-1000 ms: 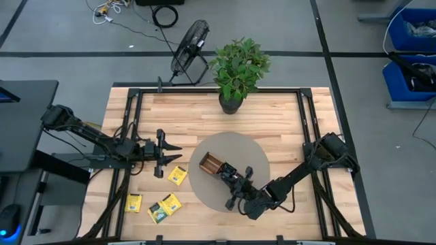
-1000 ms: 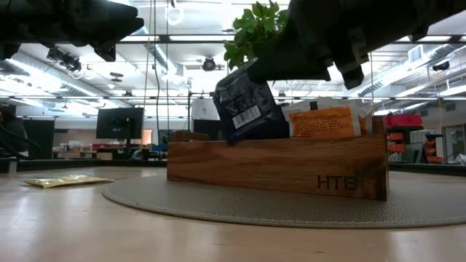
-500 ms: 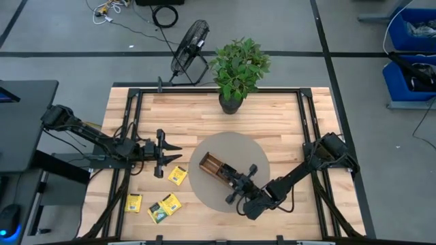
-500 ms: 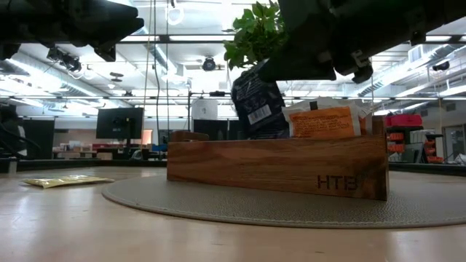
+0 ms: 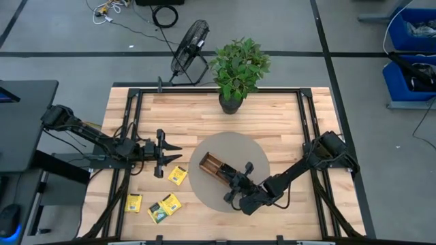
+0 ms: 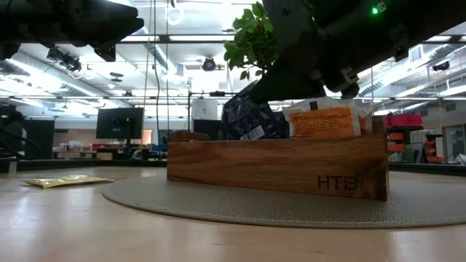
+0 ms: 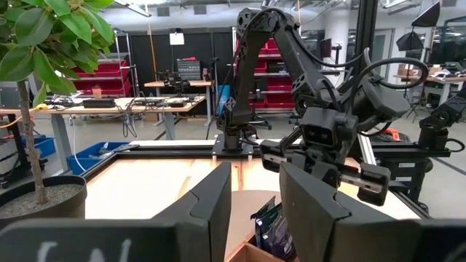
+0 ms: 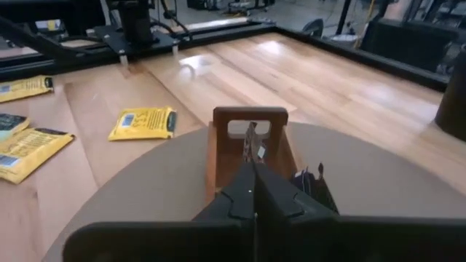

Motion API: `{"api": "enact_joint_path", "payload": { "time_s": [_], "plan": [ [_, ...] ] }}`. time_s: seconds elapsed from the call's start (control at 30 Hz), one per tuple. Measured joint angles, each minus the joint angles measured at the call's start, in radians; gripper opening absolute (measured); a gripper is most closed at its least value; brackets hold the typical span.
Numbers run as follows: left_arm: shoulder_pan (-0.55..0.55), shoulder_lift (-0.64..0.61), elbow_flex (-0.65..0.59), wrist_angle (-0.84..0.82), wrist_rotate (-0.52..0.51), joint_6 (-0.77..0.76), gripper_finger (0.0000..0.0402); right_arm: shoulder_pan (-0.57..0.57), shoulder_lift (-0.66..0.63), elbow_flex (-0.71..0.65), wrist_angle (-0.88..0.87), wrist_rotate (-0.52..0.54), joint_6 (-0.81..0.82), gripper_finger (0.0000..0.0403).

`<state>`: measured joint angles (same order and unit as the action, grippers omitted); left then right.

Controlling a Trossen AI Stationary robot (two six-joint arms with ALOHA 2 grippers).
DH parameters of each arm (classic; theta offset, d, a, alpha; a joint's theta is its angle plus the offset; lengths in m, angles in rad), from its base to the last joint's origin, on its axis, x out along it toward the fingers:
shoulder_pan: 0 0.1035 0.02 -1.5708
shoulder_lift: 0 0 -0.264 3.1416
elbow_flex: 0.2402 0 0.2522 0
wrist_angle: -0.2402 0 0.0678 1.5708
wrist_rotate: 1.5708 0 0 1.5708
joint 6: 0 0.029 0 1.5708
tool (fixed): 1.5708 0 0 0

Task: Pick & Place Tea
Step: Put the purple tea bag into the middle section of the wooden organizer

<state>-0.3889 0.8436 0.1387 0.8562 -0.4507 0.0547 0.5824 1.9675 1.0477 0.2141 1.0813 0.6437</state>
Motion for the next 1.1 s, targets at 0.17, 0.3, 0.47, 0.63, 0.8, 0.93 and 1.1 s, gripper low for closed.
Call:
{"api": "enact_joint_path", "payload": {
  "time_s": [0.17, 0.3, 0.47, 0.63, 0.8, 0.93, 1.1],
  "plan": [
    [0.000, 0.000, 0.000, 0.000, 0.000, 0.000, 0.0122, -0.008, 0.000, 0.000, -0.020, -0.023, 0.017, 0.0045],
    [0.000, 0.000, 0.000, 0.000, 0.000, -0.001, 0.0122, -0.008, -0.003, 0.000, -0.023, -0.025, 0.006, 0.0087],
    [0.000, 0.000, 0.000, 0.000, 0.000, -0.001, 0.0122, -0.008, -0.051, 0.000, -0.077, -0.039, 0.002, 0.0141],
    [0.000, 0.000, 0.000, 0.000, 0.000, -0.001, 0.0122, -0.042, -0.164, 0.000, -0.205, -0.222, 0.062, 0.0171],
    [0.000, 0.000, 0.000, -0.002, 0.000, 0.001, 0.0122, -0.142, -0.197, 0.000, -0.264, -0.485, 0.096, 0.0172],
    [0.000, 0.000, 0.000, -0.014, 0.000, 0.000, 0.0122, -0.219, -0.212, 0.000, -0.285, -0.661, 0.091, 0.0166],
    [-0.001, 0.000, 0.000, -0.027, 0.001, 0.000, 0.0122, -0.282, -0.244, 0.000, -0.329, -0.784, 0.112, 0.0155]
  ]
}}
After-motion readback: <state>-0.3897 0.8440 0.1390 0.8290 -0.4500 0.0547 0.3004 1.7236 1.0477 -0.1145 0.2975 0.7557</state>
